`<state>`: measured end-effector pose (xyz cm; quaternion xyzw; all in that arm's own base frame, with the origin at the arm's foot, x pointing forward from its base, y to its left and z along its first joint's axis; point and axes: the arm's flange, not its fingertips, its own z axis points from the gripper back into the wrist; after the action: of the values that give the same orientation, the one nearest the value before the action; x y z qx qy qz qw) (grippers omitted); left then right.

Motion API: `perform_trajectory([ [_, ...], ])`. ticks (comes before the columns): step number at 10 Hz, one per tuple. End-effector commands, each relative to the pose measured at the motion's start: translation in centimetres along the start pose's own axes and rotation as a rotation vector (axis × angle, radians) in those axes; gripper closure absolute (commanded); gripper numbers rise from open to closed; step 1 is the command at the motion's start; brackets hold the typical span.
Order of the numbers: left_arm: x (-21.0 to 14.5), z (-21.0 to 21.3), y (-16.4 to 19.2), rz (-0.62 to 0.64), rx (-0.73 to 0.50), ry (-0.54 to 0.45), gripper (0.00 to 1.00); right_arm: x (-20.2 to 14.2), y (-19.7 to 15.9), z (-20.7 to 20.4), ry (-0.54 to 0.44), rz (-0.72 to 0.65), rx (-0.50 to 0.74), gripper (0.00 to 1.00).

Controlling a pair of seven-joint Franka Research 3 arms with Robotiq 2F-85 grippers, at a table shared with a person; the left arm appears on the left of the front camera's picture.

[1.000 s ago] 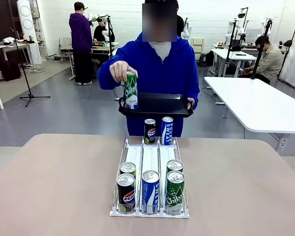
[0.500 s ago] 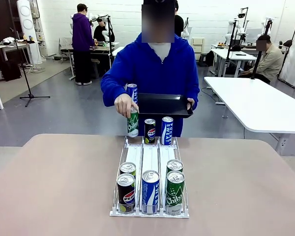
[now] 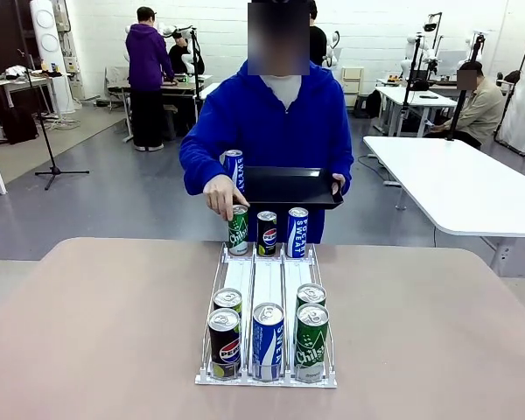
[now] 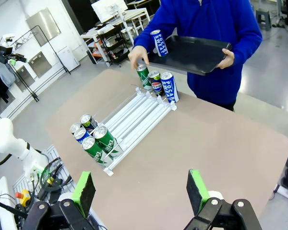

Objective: Retrieve and hand over the desired beverage to the person.
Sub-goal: Pick up another can of the same type that the person held from the Automatic Can Dispenser.

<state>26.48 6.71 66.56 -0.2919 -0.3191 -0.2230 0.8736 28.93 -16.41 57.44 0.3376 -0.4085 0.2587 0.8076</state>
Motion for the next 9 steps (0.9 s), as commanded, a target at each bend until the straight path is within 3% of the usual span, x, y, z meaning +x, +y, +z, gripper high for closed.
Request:
perform_trajectory([
  [1,0.02,-0.07,0.09,-0.004,0.005,-0.007,0.0,0.23,-0.21,-0.13,-0.033,0.018,0.02,0.0],
  [9,0.02,-0.07,0.09,-0.004,0.005,-0.007,0.0,0.23,-0.21,-0.13,-0.033,0.018,0.02,0.0],
])
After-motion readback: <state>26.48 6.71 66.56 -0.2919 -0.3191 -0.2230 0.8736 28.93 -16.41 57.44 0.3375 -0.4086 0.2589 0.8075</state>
